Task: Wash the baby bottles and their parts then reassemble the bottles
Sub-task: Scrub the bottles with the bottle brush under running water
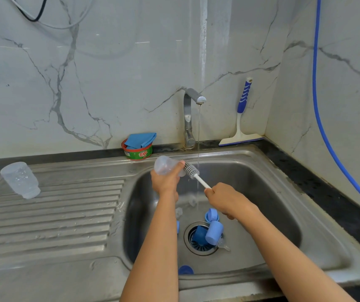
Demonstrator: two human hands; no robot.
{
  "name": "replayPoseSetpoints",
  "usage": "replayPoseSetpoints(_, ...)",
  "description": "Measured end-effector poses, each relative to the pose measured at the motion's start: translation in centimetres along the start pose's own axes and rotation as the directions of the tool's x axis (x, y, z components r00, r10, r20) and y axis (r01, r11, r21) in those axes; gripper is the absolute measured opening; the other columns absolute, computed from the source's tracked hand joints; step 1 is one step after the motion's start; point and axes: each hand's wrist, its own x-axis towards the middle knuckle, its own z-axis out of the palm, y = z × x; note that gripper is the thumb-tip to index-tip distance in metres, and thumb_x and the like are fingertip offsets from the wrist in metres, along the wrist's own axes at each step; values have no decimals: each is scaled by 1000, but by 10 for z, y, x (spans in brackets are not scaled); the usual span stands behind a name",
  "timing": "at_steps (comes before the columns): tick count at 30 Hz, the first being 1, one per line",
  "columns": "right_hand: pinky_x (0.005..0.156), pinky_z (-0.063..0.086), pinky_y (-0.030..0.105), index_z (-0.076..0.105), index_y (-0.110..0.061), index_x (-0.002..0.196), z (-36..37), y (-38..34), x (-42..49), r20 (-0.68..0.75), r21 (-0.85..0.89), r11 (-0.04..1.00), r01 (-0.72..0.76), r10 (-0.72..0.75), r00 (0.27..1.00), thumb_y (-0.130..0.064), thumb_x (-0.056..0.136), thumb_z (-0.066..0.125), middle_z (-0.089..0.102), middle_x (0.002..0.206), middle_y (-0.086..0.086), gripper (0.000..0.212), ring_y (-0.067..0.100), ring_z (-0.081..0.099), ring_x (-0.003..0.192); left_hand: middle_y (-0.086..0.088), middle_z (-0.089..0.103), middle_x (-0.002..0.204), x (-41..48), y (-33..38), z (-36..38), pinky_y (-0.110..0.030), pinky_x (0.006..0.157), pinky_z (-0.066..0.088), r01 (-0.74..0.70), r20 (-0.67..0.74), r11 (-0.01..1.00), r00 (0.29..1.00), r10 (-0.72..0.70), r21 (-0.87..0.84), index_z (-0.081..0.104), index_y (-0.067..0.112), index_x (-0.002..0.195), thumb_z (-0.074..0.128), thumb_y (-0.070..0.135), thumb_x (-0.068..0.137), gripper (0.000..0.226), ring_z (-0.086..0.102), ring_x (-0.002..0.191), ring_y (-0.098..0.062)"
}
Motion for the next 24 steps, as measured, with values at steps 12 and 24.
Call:
replayPoseSetpoints(12,46,33,24,48,-7,92,8,-2,2,-19,22,1000,-1,2,1000,-27,101,33,47,74,4,27,16,44,56,-10,61,111,-12,1,4,-25,60,58,148,-4,977,989,-151,-155,53,9,125,90,25,62,75,65,91,-21)
replayPoseSetpoints(24,52,34,27,49,-9,86,17,-6,10,-72,-56,997,56,-60,996,-32,100,35,48,72,2,30,16,46,63,-16,61,111,-23,11,4,-28,58,57,485,222,666,868,-444,-567,48,6,128,79,31,76,66,67,99,-24)
